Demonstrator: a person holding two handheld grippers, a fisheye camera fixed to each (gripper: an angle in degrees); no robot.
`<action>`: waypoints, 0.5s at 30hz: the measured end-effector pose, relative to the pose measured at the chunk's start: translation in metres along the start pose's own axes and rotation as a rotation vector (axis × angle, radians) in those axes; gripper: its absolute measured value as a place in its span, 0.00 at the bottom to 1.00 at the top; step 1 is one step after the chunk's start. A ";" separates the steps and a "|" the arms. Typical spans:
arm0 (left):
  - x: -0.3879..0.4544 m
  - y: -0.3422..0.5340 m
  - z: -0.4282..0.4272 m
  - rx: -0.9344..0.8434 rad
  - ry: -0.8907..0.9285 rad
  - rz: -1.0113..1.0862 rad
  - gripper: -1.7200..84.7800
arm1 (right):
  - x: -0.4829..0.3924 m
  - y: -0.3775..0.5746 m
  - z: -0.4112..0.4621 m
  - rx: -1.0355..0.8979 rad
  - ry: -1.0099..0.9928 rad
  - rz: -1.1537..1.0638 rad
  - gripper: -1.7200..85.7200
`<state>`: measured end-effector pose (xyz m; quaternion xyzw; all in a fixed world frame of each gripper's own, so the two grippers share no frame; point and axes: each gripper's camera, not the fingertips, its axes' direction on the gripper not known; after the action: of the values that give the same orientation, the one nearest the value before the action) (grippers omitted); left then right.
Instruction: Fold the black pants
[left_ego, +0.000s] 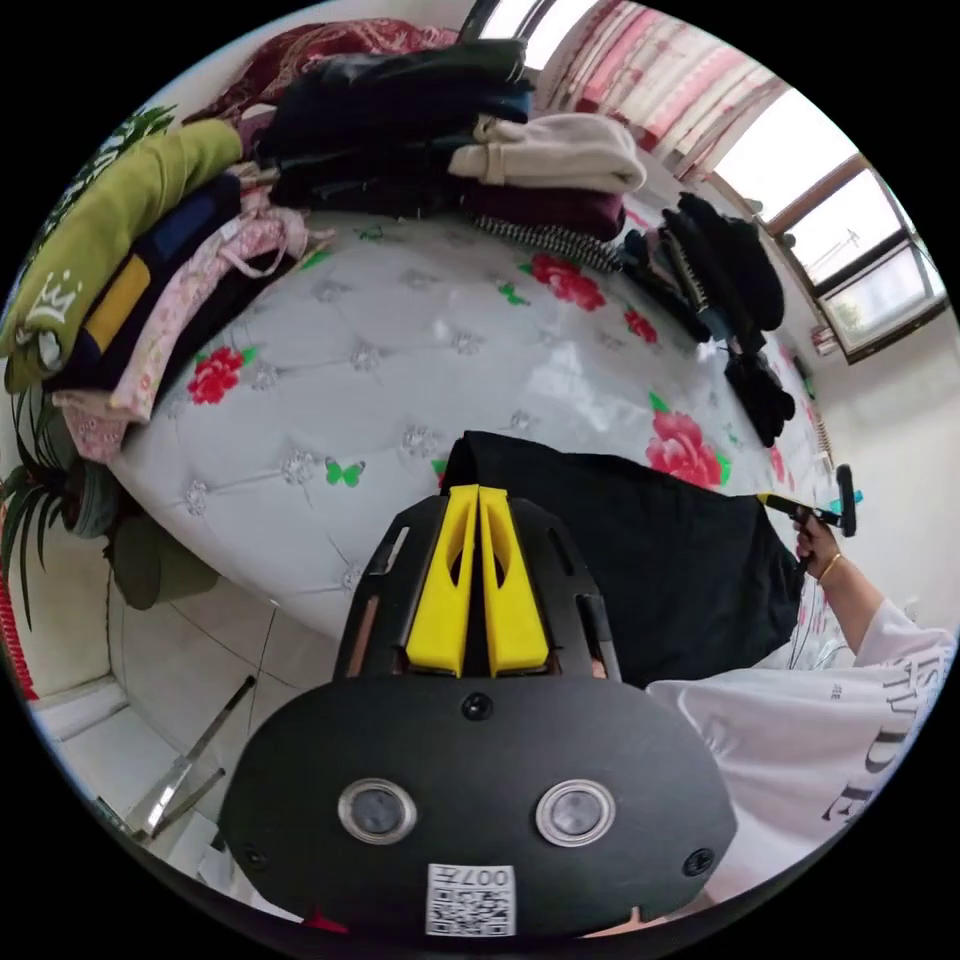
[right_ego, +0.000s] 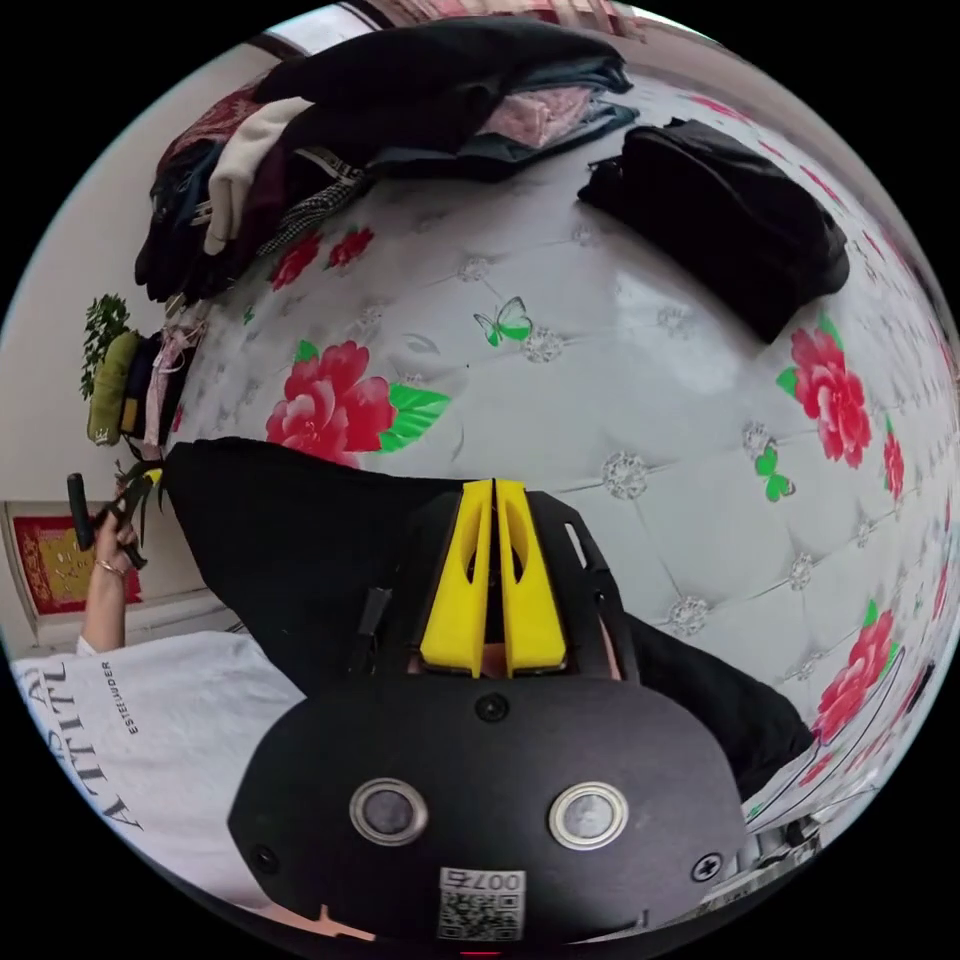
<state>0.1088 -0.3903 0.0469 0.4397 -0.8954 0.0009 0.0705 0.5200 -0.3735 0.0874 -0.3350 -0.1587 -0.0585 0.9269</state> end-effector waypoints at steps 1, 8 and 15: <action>0.001 -0.007 -0.009 0.012 -0.002 0.019 0.01 | -0.001 -0.001 -0.005 0.011 0.012 -0.021 0.02; -0.012 -0.059 0.043 -0.068 -0.032 -0.041 0.01 | 0.023 -0.010 -0.017 0.091 0.025 0.110 0.02; -0.016 -0.042 0.063 -0.102 -0.174 -0.128 0.01 | 0.024 0.019 -0.041 0.192 -0.039 0.145 0.02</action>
<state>0.1431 -0.4077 -0.0203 0.4904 -0.8670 -0.0875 0.0146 0.5567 -0.3853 0.0546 -0.2561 -0.1568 0.0308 0.9534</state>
